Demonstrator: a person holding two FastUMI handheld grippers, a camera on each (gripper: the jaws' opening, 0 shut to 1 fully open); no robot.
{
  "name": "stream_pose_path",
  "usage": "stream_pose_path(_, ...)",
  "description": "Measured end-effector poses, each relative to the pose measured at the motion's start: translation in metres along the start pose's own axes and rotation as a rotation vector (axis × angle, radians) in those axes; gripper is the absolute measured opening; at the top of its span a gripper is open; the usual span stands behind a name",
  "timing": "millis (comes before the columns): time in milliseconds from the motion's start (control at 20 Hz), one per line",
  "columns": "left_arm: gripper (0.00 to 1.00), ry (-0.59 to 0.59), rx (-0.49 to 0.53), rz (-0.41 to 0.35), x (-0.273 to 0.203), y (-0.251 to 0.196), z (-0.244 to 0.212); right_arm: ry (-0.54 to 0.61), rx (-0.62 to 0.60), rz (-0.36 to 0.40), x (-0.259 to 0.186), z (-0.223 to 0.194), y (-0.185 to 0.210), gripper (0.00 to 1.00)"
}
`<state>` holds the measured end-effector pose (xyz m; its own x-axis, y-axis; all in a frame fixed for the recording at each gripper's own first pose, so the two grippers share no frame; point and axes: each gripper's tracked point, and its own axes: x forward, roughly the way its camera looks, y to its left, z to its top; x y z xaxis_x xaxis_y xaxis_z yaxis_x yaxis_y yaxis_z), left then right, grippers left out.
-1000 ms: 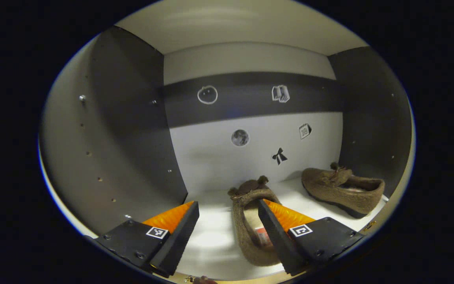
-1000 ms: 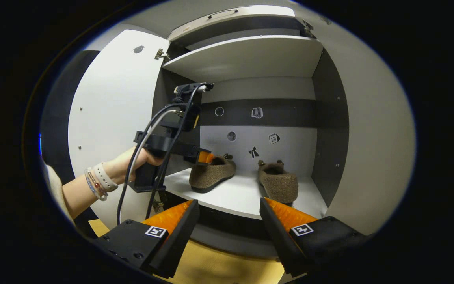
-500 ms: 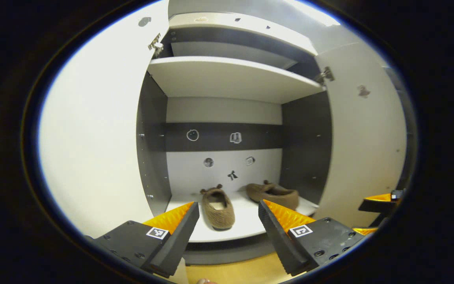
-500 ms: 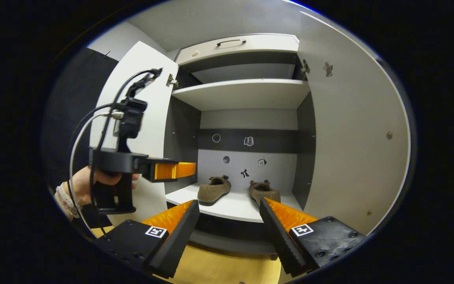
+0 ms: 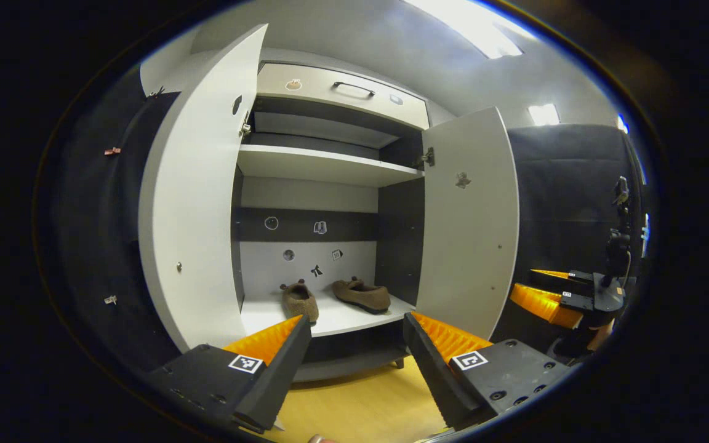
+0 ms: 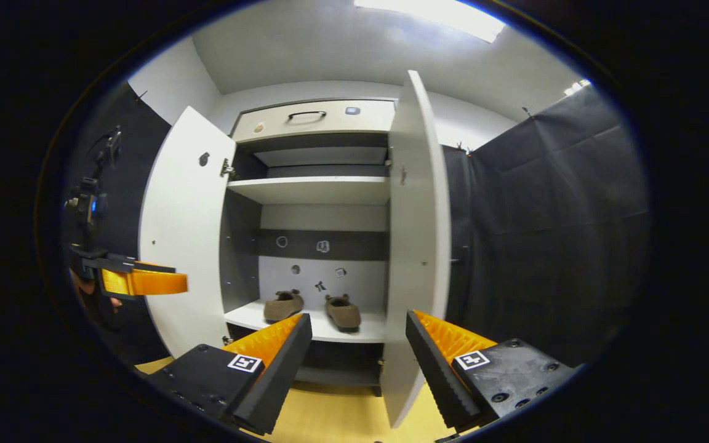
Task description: Grab one shoe with the right hand and put it into the shoe cabinet, grab the other shoe with the left hand and put it into the shoe cabinet; then close the right door with the right hand and the left door with the left hand.
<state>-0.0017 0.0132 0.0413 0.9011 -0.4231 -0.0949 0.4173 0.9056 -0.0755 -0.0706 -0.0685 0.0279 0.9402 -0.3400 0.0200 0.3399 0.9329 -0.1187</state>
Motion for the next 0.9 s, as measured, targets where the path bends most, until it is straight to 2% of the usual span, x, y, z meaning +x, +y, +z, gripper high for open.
stream_pose_path(150, 0.96, -0.002, 0.005, 0.01, -0.019, 0.001, 0.003, 0.011, 0.002, -0.095, 0.003, 0.001, -0.056, 0.98)
stream_pose_path(200, 0.96, 0.001, 0.01, 0.019, -0.024, 0.001, 0.004, 0.011, 0.007, -0.107, 0.007, 0.0, -0.07, 0.94)
stream_pose_path(250, 0.96, 0.001, 0.014, 0.031, -0.028, 0.003, 0.005, 0.013, 0.01, -0.113, 0.017, -0.002, -0.081, 0.98)
stream_pose_path(300, 0.95, 0.004, 0.018, 0.044, -0.032, 0.006, 0.005, 0.019, 0.008, -0.108, 0.025, -0.005, -0.09, 0.97)
stream_pose_path(350, 0.95, 0.007, 0.021, 0.059, -0.035, 0.008, 0.006, 0.029, 0.005, -0.098, 0.033, -0.008, -0.096, 1.0)
stream_pose_path(700, 0.95, -0.014, -0.011, 0.208, -0.047, 0.033, 0.01, 0.051, -0.053, 0.018, 0.083, -0.016, -0.107, 0.98)
stream_pose_path(850, 0.96, -0.014, -0.03, 0.255, -0.049, 0.041, 0.008, 0.066, -0.01, 0.119, 0.088, -0.019, -0.093, 0.95)
stream_pose_path(900, 0.98, -0.016, -0.036, 0.267, -0.049, 0.043, 0.007, 0.069, 0.012, 0.154, 0.089, -0.02, -0.086, 1.0)
